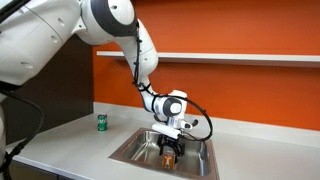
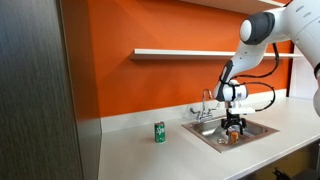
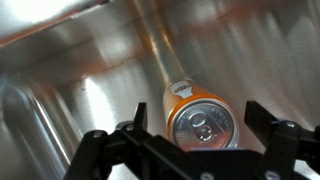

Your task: Take the can out of the sink

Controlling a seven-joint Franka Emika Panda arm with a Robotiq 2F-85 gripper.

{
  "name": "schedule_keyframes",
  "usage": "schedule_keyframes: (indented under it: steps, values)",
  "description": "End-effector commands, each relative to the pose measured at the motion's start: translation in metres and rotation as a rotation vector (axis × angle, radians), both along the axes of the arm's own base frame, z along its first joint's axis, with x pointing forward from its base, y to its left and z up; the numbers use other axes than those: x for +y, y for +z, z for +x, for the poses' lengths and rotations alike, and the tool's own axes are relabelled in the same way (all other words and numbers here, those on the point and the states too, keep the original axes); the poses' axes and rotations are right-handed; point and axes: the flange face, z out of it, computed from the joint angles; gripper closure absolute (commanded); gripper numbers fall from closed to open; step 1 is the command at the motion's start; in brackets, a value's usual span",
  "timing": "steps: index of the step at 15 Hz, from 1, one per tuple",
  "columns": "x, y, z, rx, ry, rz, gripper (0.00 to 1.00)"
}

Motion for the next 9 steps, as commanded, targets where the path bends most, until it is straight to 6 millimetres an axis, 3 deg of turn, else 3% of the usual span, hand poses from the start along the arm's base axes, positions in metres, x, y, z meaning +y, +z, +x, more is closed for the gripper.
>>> schedule_keyframes:
  steps: [1, 9]
  values:
    - [-0.0064, -0.0007, 0.006, 0.008, 0.013, 0.006, 0.0]
    - [-0.0111, -0.0035, 0.0085, 0.013, 0.005, 0.01, 0.0]
